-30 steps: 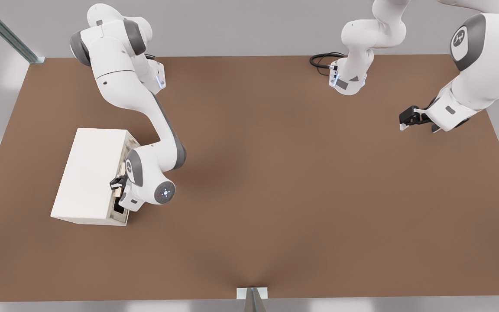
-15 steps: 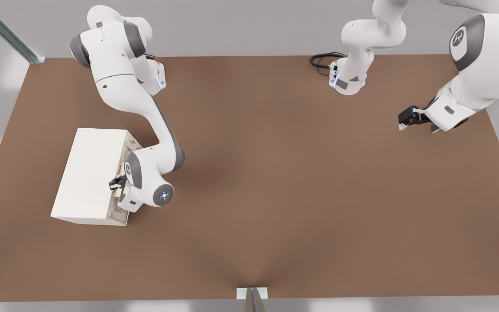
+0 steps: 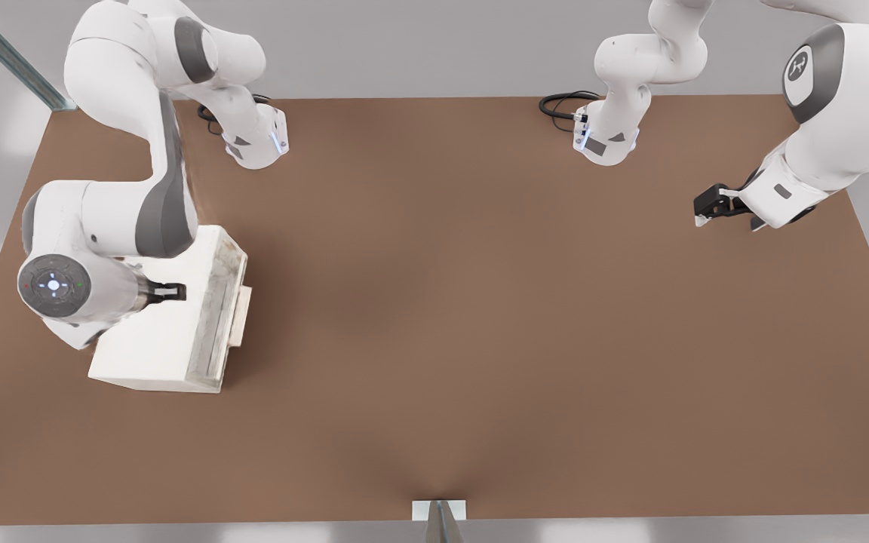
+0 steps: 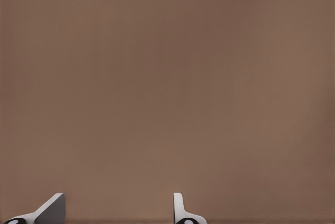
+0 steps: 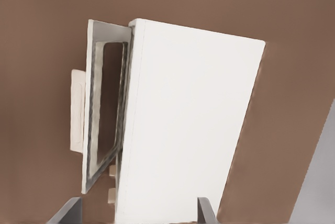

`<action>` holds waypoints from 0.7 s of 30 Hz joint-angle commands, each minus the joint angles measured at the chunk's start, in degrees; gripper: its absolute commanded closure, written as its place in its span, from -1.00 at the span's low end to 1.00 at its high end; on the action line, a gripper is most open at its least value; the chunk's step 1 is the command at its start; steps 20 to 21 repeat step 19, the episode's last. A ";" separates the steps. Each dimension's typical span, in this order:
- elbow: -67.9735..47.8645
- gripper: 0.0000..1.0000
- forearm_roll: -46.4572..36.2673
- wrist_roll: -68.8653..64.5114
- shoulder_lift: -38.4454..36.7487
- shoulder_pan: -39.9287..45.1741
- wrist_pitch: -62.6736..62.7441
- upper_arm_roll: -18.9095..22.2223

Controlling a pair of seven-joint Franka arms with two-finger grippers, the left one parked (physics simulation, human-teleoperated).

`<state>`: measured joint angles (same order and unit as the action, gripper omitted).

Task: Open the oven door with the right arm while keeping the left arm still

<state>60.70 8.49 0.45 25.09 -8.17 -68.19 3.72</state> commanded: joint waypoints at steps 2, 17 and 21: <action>13.02 -1.00 -7.53 -3.00 -13.12 3.60 -1.14 -0.21; 20.16 -1.00 -7.61 -2.56 -17.18 3.96 -5.29 -0.12; 20.16 -1.00 -7.61 -2.74 -17.10 3.96 -5.29 -0.12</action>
